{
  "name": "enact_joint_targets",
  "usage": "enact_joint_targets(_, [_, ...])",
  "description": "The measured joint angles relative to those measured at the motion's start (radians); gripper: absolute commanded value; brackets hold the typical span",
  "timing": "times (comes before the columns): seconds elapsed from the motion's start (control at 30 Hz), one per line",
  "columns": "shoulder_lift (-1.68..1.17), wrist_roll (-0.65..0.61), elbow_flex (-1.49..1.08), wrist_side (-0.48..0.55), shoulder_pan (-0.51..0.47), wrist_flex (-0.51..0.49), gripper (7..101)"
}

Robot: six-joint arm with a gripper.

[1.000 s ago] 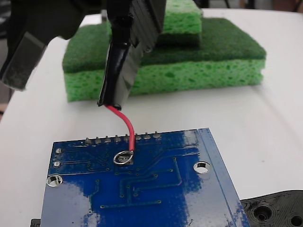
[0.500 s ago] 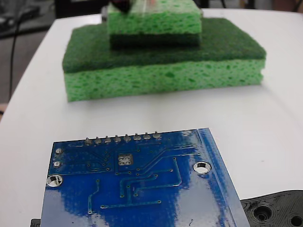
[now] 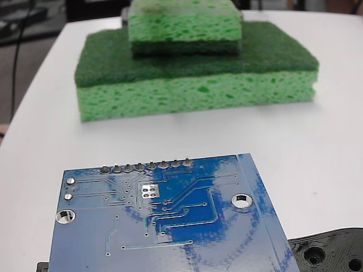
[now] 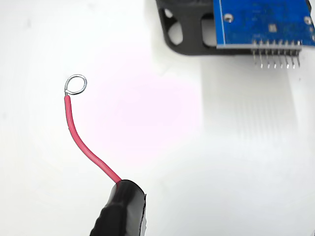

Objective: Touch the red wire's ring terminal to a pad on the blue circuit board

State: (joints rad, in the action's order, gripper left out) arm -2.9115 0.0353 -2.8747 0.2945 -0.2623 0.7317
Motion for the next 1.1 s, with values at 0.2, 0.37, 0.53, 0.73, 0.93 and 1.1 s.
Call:
enact_joint_targets(0.2, [-0.140, -0.040, -0.075, 0.025, 0.006, 0.051, 100.3])
enact_joint_targets(0.37, [-0.141, -0.061, -0.075, -0.005, 0.069, 0.063, 100.3])
enact_joint_targets(0.53, [-0.141, -0.094, -0.094, -0.023, 0.109, 0.064, 100.3])
enact_joint_targets(0.73, [-0.141, -0.086, -0.104, -0.069, 0.152, 0.060, 100.3])
enact_joint_targets(0.93, [-0.141, -0.026, -0.110, -0.199, 0.284, 0.051, 100.3])
enact_joint_targets(1.1, [-0.141, 0.005, -0.120, -0.285, 0.250, 0.049, 100.3])
